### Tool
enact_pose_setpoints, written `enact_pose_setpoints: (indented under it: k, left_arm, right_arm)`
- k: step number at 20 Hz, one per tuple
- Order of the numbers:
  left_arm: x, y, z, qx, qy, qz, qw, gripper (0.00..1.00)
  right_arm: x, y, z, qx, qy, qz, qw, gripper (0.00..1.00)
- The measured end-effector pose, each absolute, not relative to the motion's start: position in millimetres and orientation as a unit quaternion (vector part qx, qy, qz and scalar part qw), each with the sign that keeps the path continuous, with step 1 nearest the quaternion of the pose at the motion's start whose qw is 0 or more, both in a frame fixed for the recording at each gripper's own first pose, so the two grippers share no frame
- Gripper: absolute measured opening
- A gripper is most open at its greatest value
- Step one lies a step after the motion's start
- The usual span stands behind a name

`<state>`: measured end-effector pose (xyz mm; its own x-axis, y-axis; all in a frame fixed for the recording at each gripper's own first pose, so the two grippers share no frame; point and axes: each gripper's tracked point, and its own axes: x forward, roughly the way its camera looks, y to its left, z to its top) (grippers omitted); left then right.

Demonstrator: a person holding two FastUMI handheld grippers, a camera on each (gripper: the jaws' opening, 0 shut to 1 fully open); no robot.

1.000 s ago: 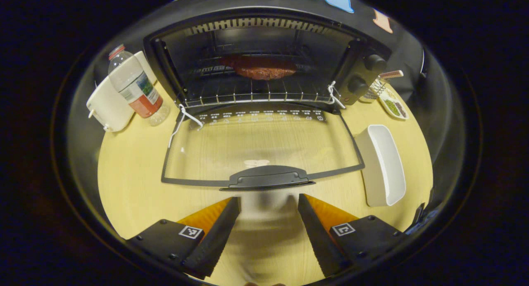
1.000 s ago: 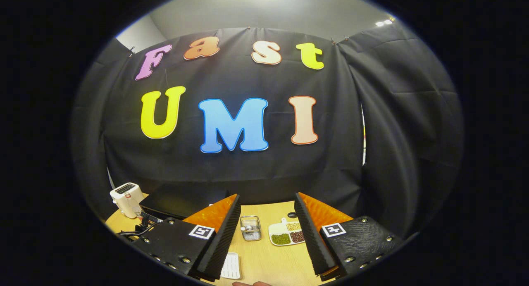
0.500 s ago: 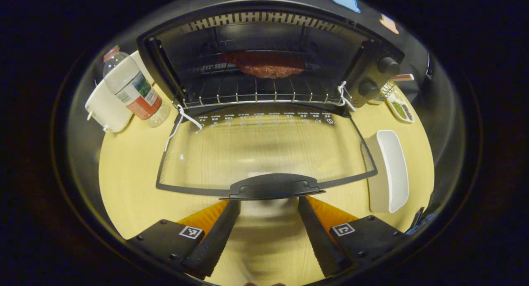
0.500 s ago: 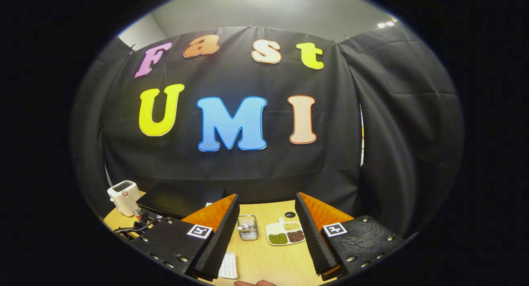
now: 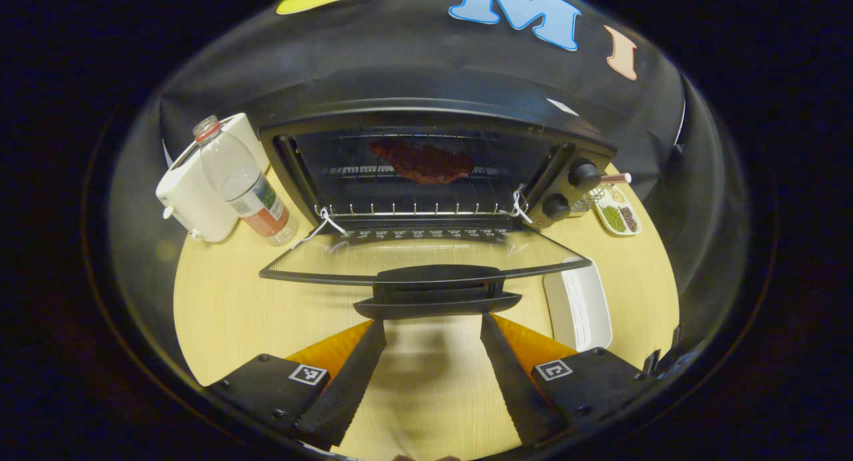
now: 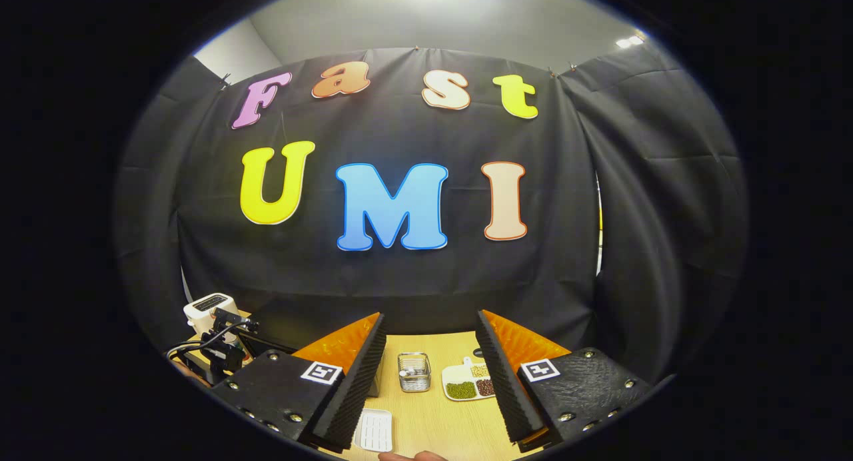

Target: Open the electric oven with the left hand, put the food in, and close the electric oven.

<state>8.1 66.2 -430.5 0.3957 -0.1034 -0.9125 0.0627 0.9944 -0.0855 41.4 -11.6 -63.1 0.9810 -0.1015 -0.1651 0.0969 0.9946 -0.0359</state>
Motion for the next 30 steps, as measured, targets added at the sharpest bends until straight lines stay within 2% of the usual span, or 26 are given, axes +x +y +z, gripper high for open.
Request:
enact_pose_setpoints:
  k: [1,2,4,7,11,14,17,18,19,20,21,22,23,24,27,28,29,30]
  left_arm:
    - [8,67,-429,-0.017,0.546,-0.048,0.837,1.00]
    - [9,68,-428,-0.016,0.544,-0.047,0.838,0.97]
    - [13,67,-424,-0.013,0.538,-0.048,0.842,1.00]
    - [17,66,-421,-0.014,0.534,-0.050,0.844,0.93]
    - [28,66,-414,-0.008,0.516,-0.051,0.855,1.00]
    - [35,65,-404,-0.002,0.499,-0.052,0.865,0.97]
    - [44,65,-400,0.000,0.477,-0.054,0.877,1.00]
    - [48,65,-396,0.004,0.466,-0.054,0.883,0.97]
    - [52,66,-392,0.008,0.453,-0.053,0.890,1.00]
    - [58,67,-384,0.011,0.434,-0.050,0.899,0.97]
    - [64,68,-374,0.013,0.409,-0.048,0.911,1.00]
    - [71,67,-360,0.013,0.379,-0.048,0.924,0.97]
    - [76,64,-344,0.010,0.349,-0.052,0.936,1.00]
    - [82,61,-327,0.010,0.316,-0.056,0.947,0.97]
    - [91,65,-279,0.029,0.229,-0.042,0.972,1.00]
    - [92,62,-264,0.023,0.203,-0.040,0.978,1.00]
    - [91,55,-246,0.011,0.176,-0.041,0.984,0.96]
    - [92,48,-228,0.000,0.144,-0.045,0.989,0.92]
  right_arm:
    - [41,-12,-62,-0.013,0.082,-0.047,0.995,0.83]
    - [41,-11,-60,-0.013,0.080,-0.045,0.996,0.83]
    - [40,-13,-57,-0.018,0.076,-0.045,0.996,0.83]
    - [38,-18,-59,-0.018,0.079,-0.049,0.995,0.83]
    - [36,-22,-61,-0.016,0.080,-0.056,0.995,0.83]
    - [35,-23,-63,-0.016,0.082,-0.060,0.995,0.83]
    - [34,-23,-65,-0.016,0.085,-0.058,0.995,0.83]
    - [34,-22,-66,-0.016,0.086,-0.056,0.995,0.83]
    - [34,-22,-68,-0.017,0.087,-0.054,0.995,0.83]
    - [33,-22,-67,-0.017,0.087,-0.051,0.995,0.83]
    - [33,-22,-67,-0.017,0.087,-0.049,0.995,0.83]
    - [33,-23,-66,-0.017,0.086,-0.048,0.995,0.83]
    - [33,-23,-65,-0.017,0.085,-0.048,0.995,0.83]
    - [33,-24,-62,-0.016,0.082,-0.050,0.995,0.83]
    - [31,-23,-50,-0.011,0.070,-0.048,0.996,0.82]
    - [29,-22,-45,-0.008,0.067,-0.043,0.997,0.78]
    - [28,-19,-41,-0.004,0.063,-0.036,0.997,0.78]
    - [26,-17,-37,-0.002,0.060,-0.030,0.998,0.82]
